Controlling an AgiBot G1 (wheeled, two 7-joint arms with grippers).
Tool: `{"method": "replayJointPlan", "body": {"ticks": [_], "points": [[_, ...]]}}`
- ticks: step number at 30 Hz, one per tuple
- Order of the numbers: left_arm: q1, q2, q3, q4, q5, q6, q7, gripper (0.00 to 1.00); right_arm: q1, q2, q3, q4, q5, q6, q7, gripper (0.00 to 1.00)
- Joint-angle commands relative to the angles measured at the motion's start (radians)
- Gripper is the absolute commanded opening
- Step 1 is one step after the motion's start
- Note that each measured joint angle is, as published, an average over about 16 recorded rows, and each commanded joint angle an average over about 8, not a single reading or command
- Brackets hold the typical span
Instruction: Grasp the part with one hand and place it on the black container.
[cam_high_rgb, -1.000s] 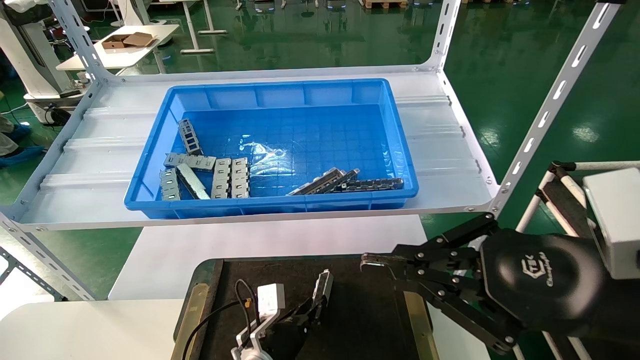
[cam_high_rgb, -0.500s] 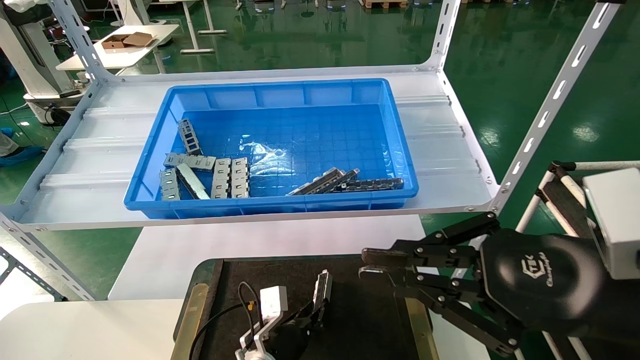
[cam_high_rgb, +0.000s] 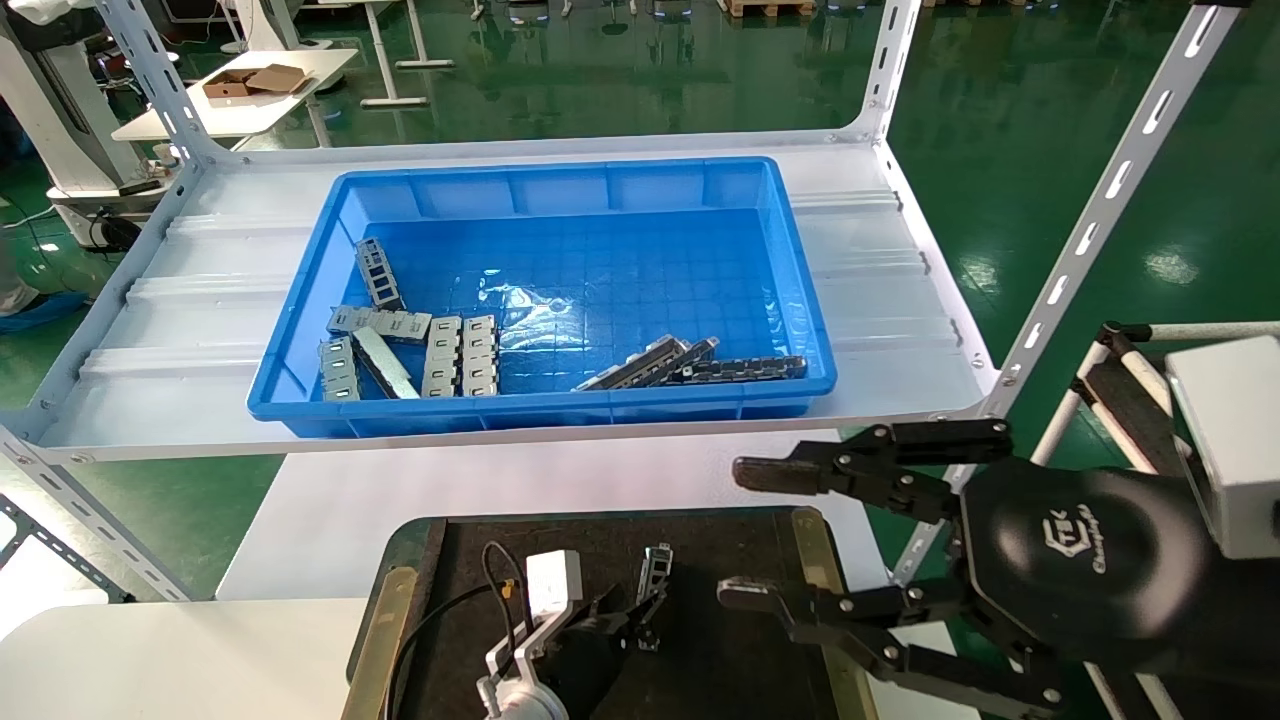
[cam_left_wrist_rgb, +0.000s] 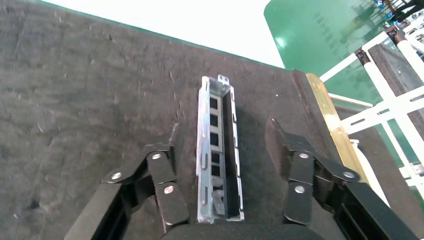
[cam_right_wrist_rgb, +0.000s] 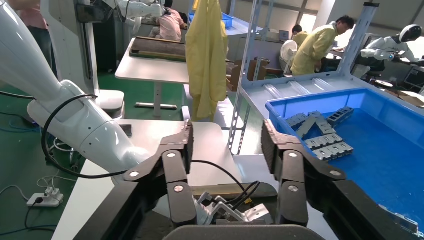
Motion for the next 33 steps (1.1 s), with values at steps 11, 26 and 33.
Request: {"method": "replayJointPlan", "body": {"ticks": [11, 26, 33], "points": [[0.008, -0.081, -0.107, -0.053, 0.103, 0.201, 0.062, 1.0, 0.0, 0.0, 0.0, 0.0, 0.0, 0.0, 0.0, 1.0], [0.004, -0.278, -0.254, -0.053, 0.059, 0.747, 0.284, 1.0, 0.0, 0.0, 0.0, 0.0, 0.0, 0.0, 0.0, 1.0], [-0.03, -0.358, -0.275, -0.016, 0.029, 0.93, 0.316, 1.0, 0.0, 0.0, -0.001, 0.0, 0.0, 0.0, 0.0, 1.0]]}}
